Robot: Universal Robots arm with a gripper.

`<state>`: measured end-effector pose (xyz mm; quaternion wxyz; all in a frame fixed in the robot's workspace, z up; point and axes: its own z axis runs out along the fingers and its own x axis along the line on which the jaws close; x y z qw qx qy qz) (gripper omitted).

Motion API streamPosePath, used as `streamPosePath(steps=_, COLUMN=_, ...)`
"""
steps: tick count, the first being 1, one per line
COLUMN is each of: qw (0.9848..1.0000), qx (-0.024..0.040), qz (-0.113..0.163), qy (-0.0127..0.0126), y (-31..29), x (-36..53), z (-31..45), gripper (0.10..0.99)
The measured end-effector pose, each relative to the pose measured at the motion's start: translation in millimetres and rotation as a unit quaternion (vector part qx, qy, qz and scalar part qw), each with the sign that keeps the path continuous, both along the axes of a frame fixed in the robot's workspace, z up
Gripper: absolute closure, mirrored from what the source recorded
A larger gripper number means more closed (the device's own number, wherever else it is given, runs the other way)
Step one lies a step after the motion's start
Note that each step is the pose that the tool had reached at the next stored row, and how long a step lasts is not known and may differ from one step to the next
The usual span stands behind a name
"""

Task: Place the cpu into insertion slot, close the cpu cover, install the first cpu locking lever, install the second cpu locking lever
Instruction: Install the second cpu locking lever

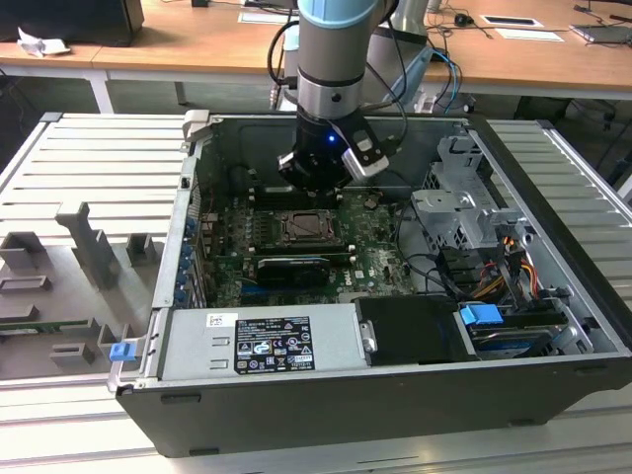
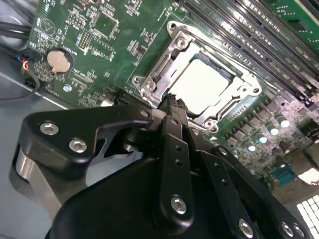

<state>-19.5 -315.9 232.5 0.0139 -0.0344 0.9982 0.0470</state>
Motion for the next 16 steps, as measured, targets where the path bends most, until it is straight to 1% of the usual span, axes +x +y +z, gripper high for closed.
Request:
streamPosePath(steps=4, qw=1.0, qx=-0.0002, qz=0.0, qy=0.0, y=-4.2, x=-0.1, z=0.1, gripper=0.98)
streamPosePath(steps=7, qw=1.0, qx=-0.0001, qz=0.0, qy=0.0, y=-8.8, x=-0.1, z=-0.1, gripper=0.98)
streamPosePath(steps=13, qw=1.0, qx=-0.0001, qz=0.0, qy=0.0001, y=-23.1, x=-0.1, z=-1.0, gripper=0.98)
streamPosePath(steps=14, qw=1.0, qx=-0.0001, qz=0.0, qy=0.0023, y=-27.2, x=-0.1, z=-1.6, gripper=0.98)
streamPosePath(steps=16, qw=1.0, qx=-0.0002, qz=0.0, qy=0.0041, y=-32.7, x=-0.1, z=-2.5, gripper=0.98)
